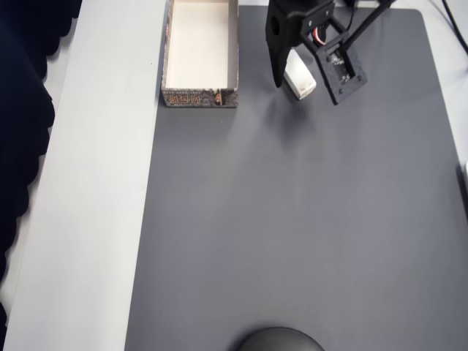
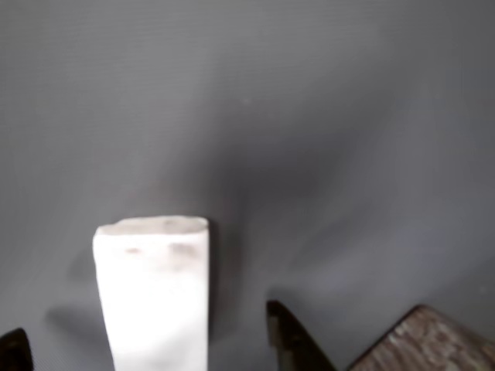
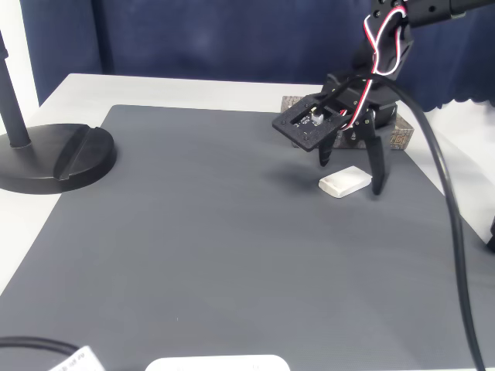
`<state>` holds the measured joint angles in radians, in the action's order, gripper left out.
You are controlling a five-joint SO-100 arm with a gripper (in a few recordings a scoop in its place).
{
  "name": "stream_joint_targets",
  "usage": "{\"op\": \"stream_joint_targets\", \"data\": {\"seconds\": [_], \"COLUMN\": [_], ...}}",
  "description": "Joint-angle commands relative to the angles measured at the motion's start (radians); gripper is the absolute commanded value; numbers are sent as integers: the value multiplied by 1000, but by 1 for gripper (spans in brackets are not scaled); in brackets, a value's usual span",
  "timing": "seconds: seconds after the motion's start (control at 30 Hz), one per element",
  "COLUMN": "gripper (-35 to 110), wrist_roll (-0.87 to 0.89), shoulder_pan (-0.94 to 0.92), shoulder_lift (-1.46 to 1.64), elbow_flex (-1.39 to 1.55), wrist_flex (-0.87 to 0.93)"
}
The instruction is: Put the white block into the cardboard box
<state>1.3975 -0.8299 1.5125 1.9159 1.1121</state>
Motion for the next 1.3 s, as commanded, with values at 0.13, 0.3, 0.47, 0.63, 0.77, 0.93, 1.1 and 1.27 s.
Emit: {"op": "stream_joint_targets", "data": {"seconds": [0.13,0.3,0.47,0.63,0.77,0.93,1.1,1.27], "gripper": [41,39,38,38,35,28,26,23], "wrist_roll": [3,0,0,-9,-23,-57,-54,-54], "shoulder_pan": [6,2,0,0,3,-2,-5,-5], "shoulder_lift": [-8,-9,-9,-11,-12,-12,-11,-11], "elbow_flex": [-20,-20,-17,-17,-12,-9,-8,-2], "wrist_flex": [-15,-11,-9,-9,-8,15,29,29]}}
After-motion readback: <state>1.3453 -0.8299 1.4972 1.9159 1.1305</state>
